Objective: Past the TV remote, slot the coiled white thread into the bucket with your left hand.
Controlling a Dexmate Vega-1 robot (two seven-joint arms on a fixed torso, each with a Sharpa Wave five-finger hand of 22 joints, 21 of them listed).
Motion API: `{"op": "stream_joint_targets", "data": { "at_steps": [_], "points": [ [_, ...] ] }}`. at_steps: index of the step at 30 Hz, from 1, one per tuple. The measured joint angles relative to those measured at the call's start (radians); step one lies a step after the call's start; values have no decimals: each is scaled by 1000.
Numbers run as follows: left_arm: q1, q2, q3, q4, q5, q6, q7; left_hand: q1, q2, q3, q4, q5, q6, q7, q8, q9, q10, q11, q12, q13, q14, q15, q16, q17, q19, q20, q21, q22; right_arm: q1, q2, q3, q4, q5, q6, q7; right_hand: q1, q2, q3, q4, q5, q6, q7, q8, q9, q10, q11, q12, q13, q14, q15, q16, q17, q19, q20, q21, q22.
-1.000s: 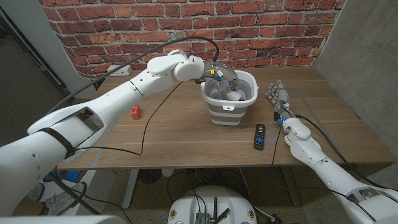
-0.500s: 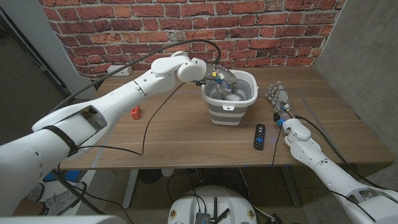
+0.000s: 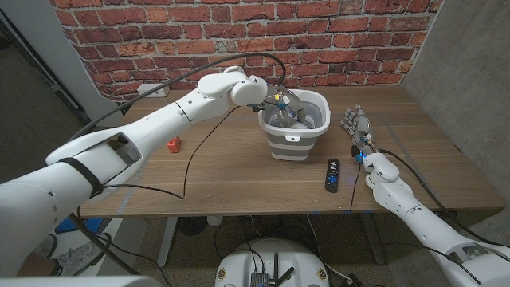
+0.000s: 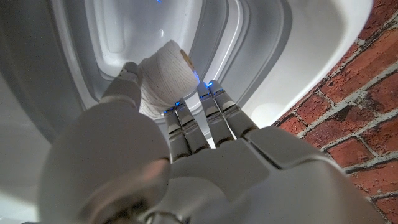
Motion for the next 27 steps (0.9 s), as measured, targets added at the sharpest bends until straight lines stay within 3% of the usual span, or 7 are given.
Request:
{"op": "stream_joint_targets", "data": {
  "at_steps": [7,12,27],
  "points": [
    [-11,-6,10,7,-5,-1,-27,-20,-15,-14,0,-4,-64,19,-44,-1,-63,14,-26,-10,-36,0,-15,4,-25,1,-8,0,0,0,0,1,1,1,4,0,0,0,0,0,0,0,0,0,0,0,0,0,0,0,0,0,0,0,0,0],
    [-19,-11,18,10,-7,0,-42,-34,-29,-22,3,-4,-117,24,-78,-6,-109,38,-38,-21,-57,0,-32,-3,-31,5,-12,-3,0,-1,1,3,3,3,8,0,0,0,0,0,0,0,0,0,0,0,0,0,0,0,0,0,0,0,0,0],
    [-25,-11,21,6,-19,6,-77,-78,-57,-39,5,-20,-158,55,-129,-6,-219,84,-50,-59,-138,2,-63,-32,-70,5,-27,-9,0,-2,2,6,4,6,11,0,0,0,0,0,0,0,0,0,0,0,0,0,0,0,0,0,0,0,0,0]
  ]
}}
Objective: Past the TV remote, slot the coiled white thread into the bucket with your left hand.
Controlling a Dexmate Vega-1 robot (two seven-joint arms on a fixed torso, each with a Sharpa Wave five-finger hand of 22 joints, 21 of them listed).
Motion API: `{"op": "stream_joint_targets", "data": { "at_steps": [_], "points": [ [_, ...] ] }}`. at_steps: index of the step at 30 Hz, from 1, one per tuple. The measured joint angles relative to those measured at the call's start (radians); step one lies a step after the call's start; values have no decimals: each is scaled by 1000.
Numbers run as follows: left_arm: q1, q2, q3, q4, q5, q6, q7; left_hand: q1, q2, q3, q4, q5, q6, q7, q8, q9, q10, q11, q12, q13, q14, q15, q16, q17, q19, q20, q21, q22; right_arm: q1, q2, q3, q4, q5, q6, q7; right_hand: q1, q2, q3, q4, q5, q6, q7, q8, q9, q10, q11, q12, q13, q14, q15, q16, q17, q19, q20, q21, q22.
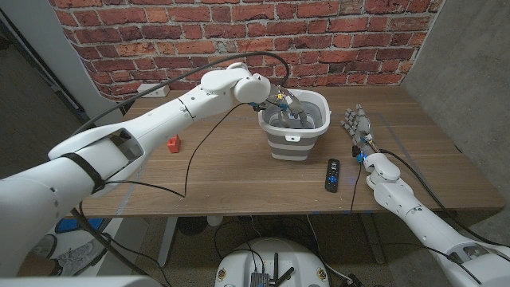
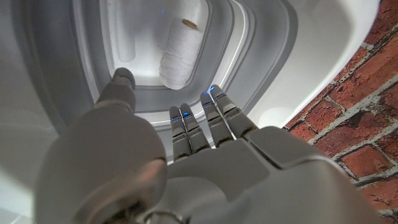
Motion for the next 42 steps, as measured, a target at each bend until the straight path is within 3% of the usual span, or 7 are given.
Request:
{"op": "stream_joint_targets", "data": {
  "at_steps": [13,21,42],
  "points": [
    [-3,12,-9,-32,-3,15,-9,-16,-8,-8,0,0,-25,3,-27,0,-36,14,0,-24,-32,4,-7,-17,-19,-1,-15,-8,-2,0,0,-2,0,3,0,-4,-4,-4,-4,0,0,0,0,0,0,0,0,0,0,0,0,0,0,0,0,0],
    [13,38,-48,-89,1,33,1,-20,-4,-8,0,0,-30,9,-31,0,-36,14,0,-29,-32,4,-7,-21,-23,3,-15,-8,-5,-4,0,-9,-2,4,-1,-4,-4,-4,-4,0,0,0,0,0,0,0,0,0,0,0,0,0,0,0,0,0],
    [53,66,-122,-169,-24,114,46,-60,36,-4,14,0,-26,12,-44,0,-62,30,0,-57,-43,4,-7,-26,-51,-1,-31,-12,-22,-25,5,-45,-8,-2,-7,-4,-4,0,-8,0,0,0,0,0,0,0,0,0,-4,-4,0,0,0,0,0,0]
  ]
}}
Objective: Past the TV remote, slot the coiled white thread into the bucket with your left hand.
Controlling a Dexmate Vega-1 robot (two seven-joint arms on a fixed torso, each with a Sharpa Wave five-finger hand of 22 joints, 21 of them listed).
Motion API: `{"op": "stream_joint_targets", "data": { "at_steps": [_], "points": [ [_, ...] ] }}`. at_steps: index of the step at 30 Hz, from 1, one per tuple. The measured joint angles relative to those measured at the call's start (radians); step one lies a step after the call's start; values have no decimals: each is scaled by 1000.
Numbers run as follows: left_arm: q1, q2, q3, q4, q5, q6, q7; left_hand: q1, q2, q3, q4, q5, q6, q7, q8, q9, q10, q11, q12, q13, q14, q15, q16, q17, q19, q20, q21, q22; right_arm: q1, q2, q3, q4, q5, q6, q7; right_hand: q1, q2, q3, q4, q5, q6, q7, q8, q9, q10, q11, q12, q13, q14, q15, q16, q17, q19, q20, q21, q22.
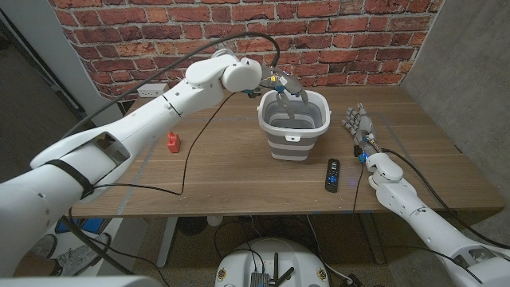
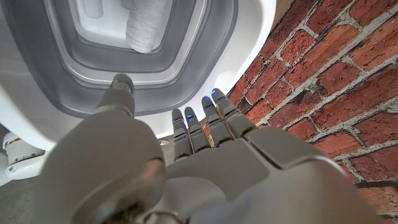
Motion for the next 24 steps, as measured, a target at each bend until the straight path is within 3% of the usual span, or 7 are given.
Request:
{"op": "stream_joint_targets", "data": {
  "at_steps": [8,14,24],
  "points": [
    [32,19,-35,-37,-20,49,44,-26,26,0,18,-6,5,5,-5,0,0,0,0,-13,0,0,4,3,-2,2,0,-5,-9,-10,1,-22,-5,-6,-7,0,0,0,0,0,0,0,0,0,0,0,0,0,0,0,0,0,0,0,0,0],
    [99,63,-91,-84,-39,77,112,-37,22,0,18,-10,11,0,-5,0,0,0,5,-19,0,0,4,0,-6,-2,0,-5,-16,-16,1,-39,-8,-11,-12,0,0,0,0,0,0,0,0,0,0,0,0,0,0,0,0,-5,0,0,0,0],
    [190,110,-157,-127,-70,122,254,-62,46,0,32,-14,21,0,-13,0,-5,5,5,-28,-11,0,4,0,-6,-2,0,-5,-23,-27,-3,-65,-21,-19,-22,0,0,0,0,0,0,0,0,0,0,0,0,0,0,0,0,-5,0,0,0,0]
  ]
}}
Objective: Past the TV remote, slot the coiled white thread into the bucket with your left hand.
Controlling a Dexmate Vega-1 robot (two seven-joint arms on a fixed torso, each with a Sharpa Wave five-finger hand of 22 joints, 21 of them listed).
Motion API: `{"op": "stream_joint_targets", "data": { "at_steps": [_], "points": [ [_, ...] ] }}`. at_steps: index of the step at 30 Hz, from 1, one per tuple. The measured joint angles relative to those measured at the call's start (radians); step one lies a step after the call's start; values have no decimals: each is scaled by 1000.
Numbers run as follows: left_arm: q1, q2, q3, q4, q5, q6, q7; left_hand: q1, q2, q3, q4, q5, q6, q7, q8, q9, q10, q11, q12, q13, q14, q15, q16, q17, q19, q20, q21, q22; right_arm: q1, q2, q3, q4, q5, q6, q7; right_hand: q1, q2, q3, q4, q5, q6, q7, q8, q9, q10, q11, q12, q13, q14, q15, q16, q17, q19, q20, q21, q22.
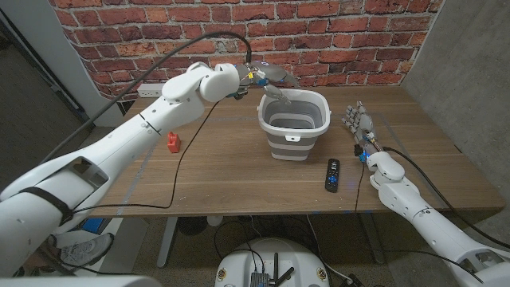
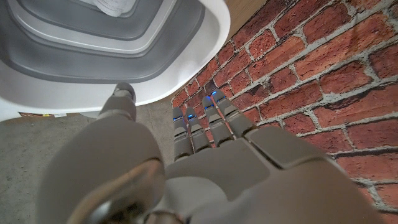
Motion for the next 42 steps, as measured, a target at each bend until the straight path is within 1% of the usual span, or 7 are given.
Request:
{"op": "stream_joint_targets", "data": {
  "at_steps": [1,6,11,17,29,35,42],
  "points": [
    [31,12,-23,-11,-8,7,23,-6,6,0,2,0,-2,2,0,0,-4,4,0,-2,0,0,0,0,0,0,0,0,0,-1,-2,-1,-6,-2,-1,0,0,0,0,0,0,0,0,0,0,0,0,0,0,0,0,0,0,0,0,0],
    [73,25,-52,-22,-34,31,94,-30,19,2,12,-4,-11,11,-12,0,-9,9,0,-9,0,0,0,0,0,0,0,0,2,-3,-7,-1,-14,-2,-2,0,0,0,0,0,0,0,0,0,0,0,0,0,0,0,0,0,0,0,0,0],
    [148,39,-101,-36,-69,63,185,-36,25,5,15,-4,-11,11,-16,0,-5,13,0,-14,0,0,0,0,0,0,0,0,8,-4,-11,-1,-23,-2,-2,0,0,0,0,0,0,0,0,0,0,0,0,0,0,0,0,0,0,0,0,0],
    [195,38,-136,-32,-138,92,280,-49,38,10,21,-6,-11,11,-20,0,-5,13,0,-19,-11,0,0,0,0,0,0,0,10,-6,-13,0,-30,-2,-6,0,0,0,0,0,0,0,0,0,2,2,1,0,0,0,0,0,5,-5,0,0],
    [303,37,-212,-24,-266,157,410,-90,61,7,32,-15,-22,0,-35,0,-32,32,0,-41,-38,3,-4,-9,-9,2,-8,-5,-7,-15,-12,-32,-39,-23,-44,0,0,0,0,0,4,4,0,0,7,7,8,0,4,4,0,-5,5,-5,0,0],
    [352,45,-241,-23,-335,174,491,-149,64,-8,58,-22,-25,3,-40,0,-32,32,0,-55,-46,0,-4,-9,-21,4,-8,-5,-23,-16,-8,-54,-43,-30,-65,0,0,4,4,0,2,13,0,0,7,7,8,0,4,4,0,-5,5,-5,0,0],
    [405,53,-274,-8,-412,168,560,-202,86,-14,89,-22,-48,5,-47,0,-38,38,0,-69,-57,4,-4,-9,-34,6,-16,-5,-36,-16,-6,-73,-47,-36,-84,0,0,4,4,0,2,13,0,0,7,7,8,0,4,4,0,-5,5,-5,0,0]
  ]
}}
